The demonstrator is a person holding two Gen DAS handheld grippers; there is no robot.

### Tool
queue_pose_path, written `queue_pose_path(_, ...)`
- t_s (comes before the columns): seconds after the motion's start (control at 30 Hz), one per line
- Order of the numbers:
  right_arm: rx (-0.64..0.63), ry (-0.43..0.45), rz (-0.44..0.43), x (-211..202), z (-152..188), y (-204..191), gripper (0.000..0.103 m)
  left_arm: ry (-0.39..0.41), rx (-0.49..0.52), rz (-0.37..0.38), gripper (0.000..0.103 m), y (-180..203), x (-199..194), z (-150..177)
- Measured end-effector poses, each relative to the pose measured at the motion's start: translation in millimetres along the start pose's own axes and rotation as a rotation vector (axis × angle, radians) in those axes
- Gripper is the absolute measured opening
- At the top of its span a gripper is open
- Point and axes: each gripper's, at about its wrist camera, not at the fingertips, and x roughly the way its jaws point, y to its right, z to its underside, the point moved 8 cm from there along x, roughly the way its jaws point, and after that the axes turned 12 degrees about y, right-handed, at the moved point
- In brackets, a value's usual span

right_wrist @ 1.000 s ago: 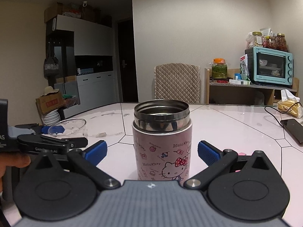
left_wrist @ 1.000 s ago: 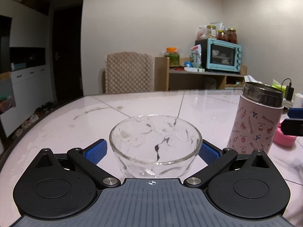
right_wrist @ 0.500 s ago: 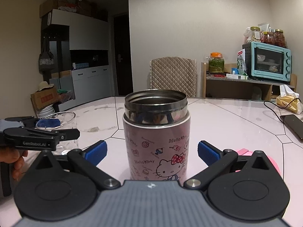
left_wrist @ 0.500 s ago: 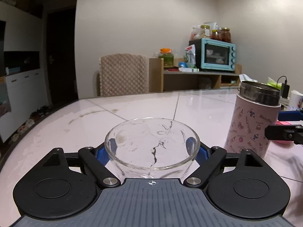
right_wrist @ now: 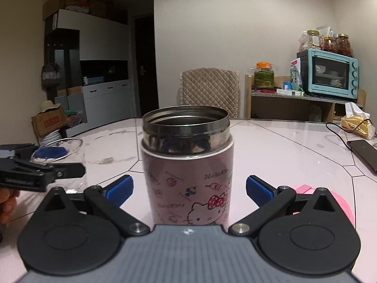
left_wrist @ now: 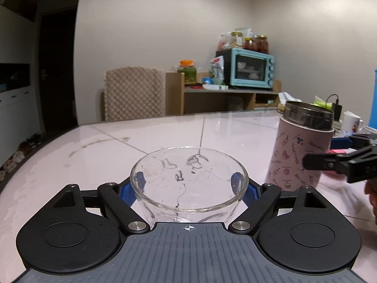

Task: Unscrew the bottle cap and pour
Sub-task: 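Close the left tool on the glass while the right tool grasps the pink jar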

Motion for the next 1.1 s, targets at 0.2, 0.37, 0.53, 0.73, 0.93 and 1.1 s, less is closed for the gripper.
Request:
queue_pose_path(0.2,0.014,-0.027,-0.007,11.1,3.5,0.5,0.103,0.003,0.009,0.074,0.088,7.6,0.6,0.7)
queue_pose_path(0.37,0.019,-0.046,0.002,17.4,5.6,3.0,0.103,0.004,0.022,0.13,0.088,17.6,1.6,1.9)
queue_pose_path(0.53,0.023,-0.059,0.009,21.3,8.8,4.1,0.1,0.005,0.029,0.149,0.088,23.1,3.2,2.9)
queue_pose_path(0.73,0.019,-0.067,0.006,22.5,10.7,2.4,0.09,0.005,0.045,0.157,0.088,26.7,0.3,3.8)
queue_pose_path(0.93,-0.007,-0.07,-0.002,22.4,11.7,0.7,0.088,0.001,0.043,0.19,0.088,28.7,0.5,4.1)
queue_pose_path(1.1,-0.036,-0.075,-0.018,23.1,10.0,-2.7,0.088,-0.001,0.038,0.208,0.088,30.3,1.8,4.5)
